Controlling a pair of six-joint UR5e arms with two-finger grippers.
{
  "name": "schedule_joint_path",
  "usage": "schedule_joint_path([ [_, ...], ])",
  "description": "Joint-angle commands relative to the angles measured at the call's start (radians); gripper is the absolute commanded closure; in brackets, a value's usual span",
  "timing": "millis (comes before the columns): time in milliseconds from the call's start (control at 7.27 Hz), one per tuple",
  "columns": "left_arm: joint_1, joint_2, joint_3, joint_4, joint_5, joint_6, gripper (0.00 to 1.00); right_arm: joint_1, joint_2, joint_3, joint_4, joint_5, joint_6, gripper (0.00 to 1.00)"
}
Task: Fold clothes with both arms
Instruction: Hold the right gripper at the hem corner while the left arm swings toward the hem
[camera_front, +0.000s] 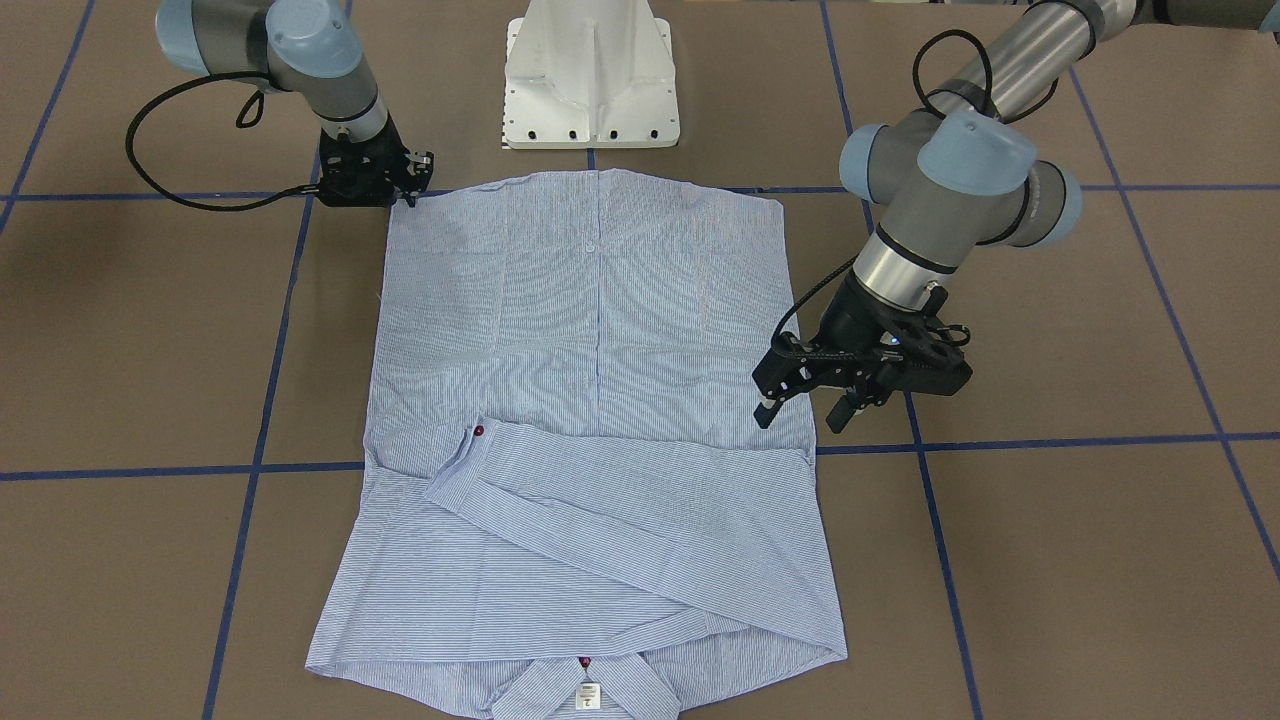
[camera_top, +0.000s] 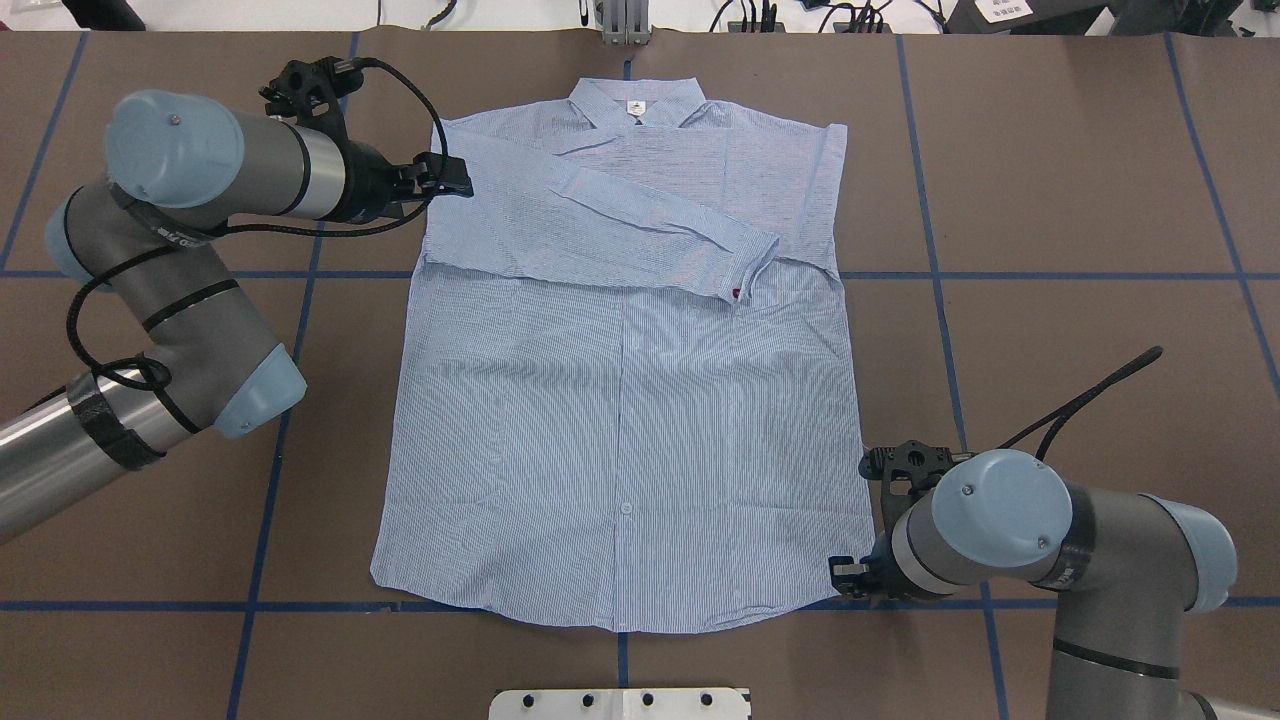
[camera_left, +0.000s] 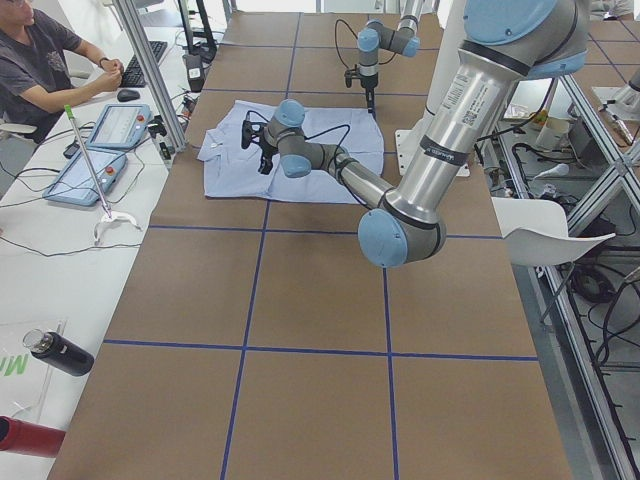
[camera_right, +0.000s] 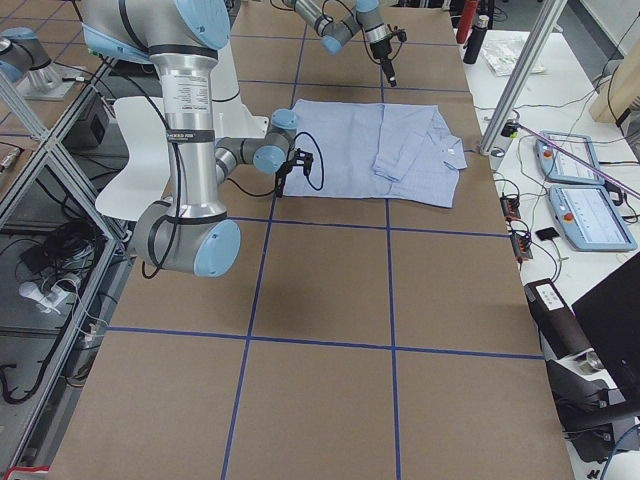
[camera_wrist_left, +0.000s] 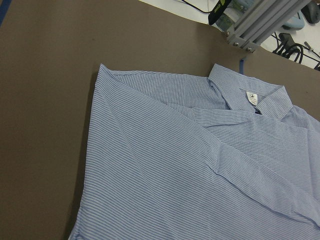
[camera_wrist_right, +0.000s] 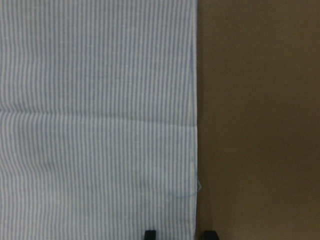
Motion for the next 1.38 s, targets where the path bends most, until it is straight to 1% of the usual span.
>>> schedule_joint_path([
  [0, 0.0, -0.002, 0.0, 0.0, 0.0, 0.0, 0.01, 0.0, 0.0, 0.001, -0.003, 0.001, 0.0, 0.56],
  [138, 0.002, -0.002, 0.0, 0.0, 0.0, 0.0, 0.01, 0.0, 0.0, 0.0, -0.005, 0.001, 0.0, 0.58],
  [275, 0.002, -0.002, 0.001, 0.0, 0.0, 0.0, 0.01, 0.0, 0.0, -0.003, -0.005, 0.001, 0.0, 0.64],
  [550, 0.003, -0.002, 0.009, 0.0, 0.0, 0.0, 0.01, 0.0, -0.002, -0.003, -0.008, 0.001, 0.0, 0.71],
  [826, 0.003, -0.002, 0.008, 0.0, 0.0, 0.0, 0.01, 0.002, -0.002, 0.0, -0.008, 0.001, 0.0, 0.8],
  [963, 0.003, -0.002, 0.008, 0.0, 0.0, 0.0, 0.01, 0.002, 0.0, 0.003, -0.008, 0.001, 0.0, 0.82],
  [1238, 0.003, -0.002, 0.008, 0.0, 0.001, 0.0, 0.01, 0.002, 0.007, 0.006, -0.008, 0.004, 0.0, 0.83],
])
